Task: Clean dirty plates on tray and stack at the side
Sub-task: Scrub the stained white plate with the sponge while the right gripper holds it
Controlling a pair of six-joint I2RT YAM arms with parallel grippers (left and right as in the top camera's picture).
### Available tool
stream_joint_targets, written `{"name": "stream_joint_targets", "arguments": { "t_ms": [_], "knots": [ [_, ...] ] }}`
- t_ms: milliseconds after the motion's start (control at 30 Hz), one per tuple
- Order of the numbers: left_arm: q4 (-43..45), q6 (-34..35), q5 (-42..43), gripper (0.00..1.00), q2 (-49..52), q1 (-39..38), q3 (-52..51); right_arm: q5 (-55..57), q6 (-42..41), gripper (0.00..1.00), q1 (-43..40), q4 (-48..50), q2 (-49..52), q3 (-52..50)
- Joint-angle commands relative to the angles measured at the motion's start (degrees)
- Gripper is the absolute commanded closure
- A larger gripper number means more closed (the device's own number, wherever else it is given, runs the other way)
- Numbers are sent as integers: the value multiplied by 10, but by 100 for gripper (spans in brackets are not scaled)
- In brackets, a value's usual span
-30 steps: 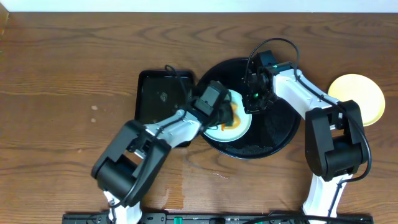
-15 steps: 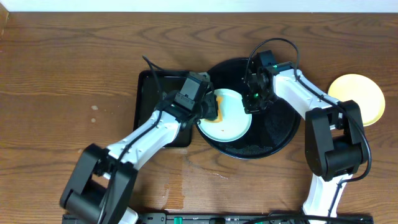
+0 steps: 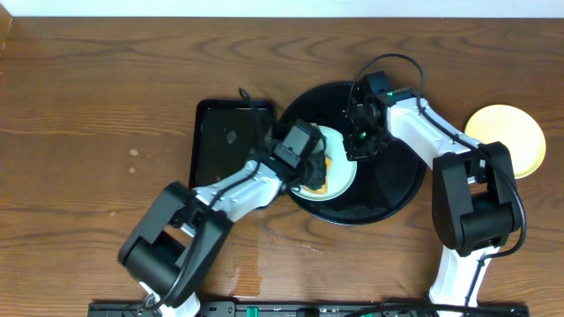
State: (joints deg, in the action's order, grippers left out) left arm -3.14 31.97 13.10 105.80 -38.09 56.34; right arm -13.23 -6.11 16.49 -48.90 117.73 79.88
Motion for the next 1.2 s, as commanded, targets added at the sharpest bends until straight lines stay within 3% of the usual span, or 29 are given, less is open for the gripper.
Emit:
{"name": "stream_joint_targets", "arguments": {
  "t_ms": [0,67,300,500,600,833,1000,1167],
  "knots": [
    [5,13,-3,92,17,-18,-1,12,-7,99,10,-6,10,-9],
    [4,13,-20,92,21,-23,-1,12,-7,99,10,-7,10,-9],
    [5,-55,-245,92,21,4,-1,12,-7,99,11,-9,10,-9],
    [21,-99,-267,92,21,55,-1,12,-7,99,11,-9,10,-9],
    [16,-99,-240,92,21,62,-1,12,-7,99,11,-9,10,-9],
    [-15,-97,-24,92,21,28,-1,12,-7,99,12,-9,10,-9],
    [7,-131,31,92,19,7,4,18,-7,99,12,-8,10,-9],
    [6,-150,9,92,4,21,17,54,-24,99,10,-17,10,-9]
  ]
}}
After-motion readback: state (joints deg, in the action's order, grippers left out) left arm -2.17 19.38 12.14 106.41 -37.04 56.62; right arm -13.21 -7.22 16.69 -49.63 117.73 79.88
